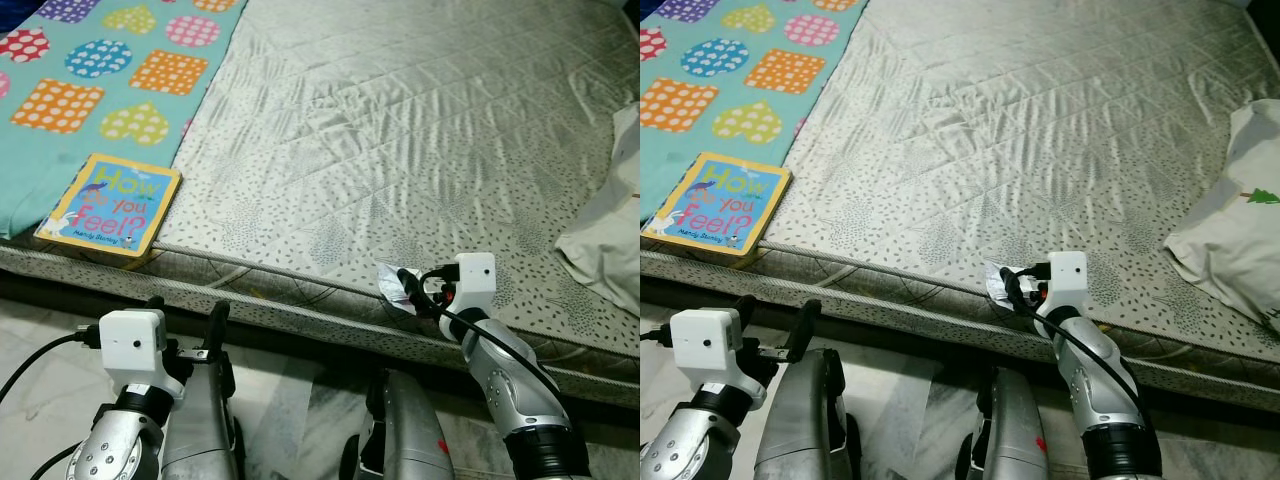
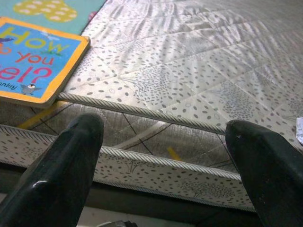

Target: Clean up the room

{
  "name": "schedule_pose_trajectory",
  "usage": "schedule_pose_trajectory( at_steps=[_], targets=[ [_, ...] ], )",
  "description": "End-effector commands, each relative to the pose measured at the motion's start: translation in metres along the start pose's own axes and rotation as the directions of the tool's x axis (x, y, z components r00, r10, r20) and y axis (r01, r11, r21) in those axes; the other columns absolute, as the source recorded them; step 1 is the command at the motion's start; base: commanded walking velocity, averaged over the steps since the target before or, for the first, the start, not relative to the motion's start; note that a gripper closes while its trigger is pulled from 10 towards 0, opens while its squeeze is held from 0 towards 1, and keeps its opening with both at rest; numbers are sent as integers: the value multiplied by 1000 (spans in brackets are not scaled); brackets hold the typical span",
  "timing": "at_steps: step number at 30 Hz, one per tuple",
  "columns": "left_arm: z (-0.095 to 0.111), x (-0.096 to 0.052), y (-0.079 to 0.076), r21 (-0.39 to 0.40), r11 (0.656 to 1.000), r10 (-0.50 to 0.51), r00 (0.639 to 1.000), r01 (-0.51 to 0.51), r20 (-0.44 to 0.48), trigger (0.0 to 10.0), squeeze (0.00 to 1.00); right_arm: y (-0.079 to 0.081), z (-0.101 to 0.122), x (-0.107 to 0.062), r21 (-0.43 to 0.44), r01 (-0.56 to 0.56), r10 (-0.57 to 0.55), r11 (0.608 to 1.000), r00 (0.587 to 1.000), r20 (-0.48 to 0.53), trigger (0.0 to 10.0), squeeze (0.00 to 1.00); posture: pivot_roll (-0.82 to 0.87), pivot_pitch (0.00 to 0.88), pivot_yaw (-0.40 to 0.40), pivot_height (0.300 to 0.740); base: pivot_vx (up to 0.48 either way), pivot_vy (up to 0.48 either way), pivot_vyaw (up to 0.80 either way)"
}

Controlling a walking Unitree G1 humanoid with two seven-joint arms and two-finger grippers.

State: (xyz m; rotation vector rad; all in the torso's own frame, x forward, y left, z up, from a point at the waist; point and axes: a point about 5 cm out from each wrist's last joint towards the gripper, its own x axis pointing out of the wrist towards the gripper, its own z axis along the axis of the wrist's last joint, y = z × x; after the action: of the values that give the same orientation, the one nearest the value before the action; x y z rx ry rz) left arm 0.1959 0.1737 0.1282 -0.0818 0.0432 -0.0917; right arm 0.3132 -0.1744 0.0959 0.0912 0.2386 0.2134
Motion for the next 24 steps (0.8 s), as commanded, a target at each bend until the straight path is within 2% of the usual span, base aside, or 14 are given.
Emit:
schedule_pose_trajectory(
  at_steps=[1, 7, 11, 16, 24],
  targets=[
    [-7, -2, 1, -6, 1000, -2, 1000, 2, -29, 10000, 0, -3, -1, -5, -15, 10, -10, 1000, 1000, -20, 10000, 0, 124, 164, -119, 566, 0, 0, 0],
    [-8, 0, 3, 4, 1000, -8, 1000, 9, -28, 10000, 0, -3, -6, -8, -69, 77, -83, 995, 992, -91, 10000, 0, 127, 153, -118, 566, 0, 0, 0],
    [-8, 2, 2, 8, 1000, -14, 1000, 14, -22, 10000, 0, 2, -11, -11, -119, 146, -164, 982, 973, -159, 10000, 0, 129, 151, -119, 566, 0, 0, 0],
    [-8, 1, 1, 8, 1000, -17, 1000, 17, -23, 10000, 0, 5, -14, -11, -111, 170, -188, 979, 964, -188, 10000, 0, 134, 159, -120, 566, 0, 0, 0],
    [-8, -1, 2, 7, 1000, -12, 1000, 12, -27, 10000, 0, 18, -18, -11, -45, 146, -152, 988, 958, -241, 10000, 0, 135, 174, -125, 566, 0, 0, 0]
  ],
)
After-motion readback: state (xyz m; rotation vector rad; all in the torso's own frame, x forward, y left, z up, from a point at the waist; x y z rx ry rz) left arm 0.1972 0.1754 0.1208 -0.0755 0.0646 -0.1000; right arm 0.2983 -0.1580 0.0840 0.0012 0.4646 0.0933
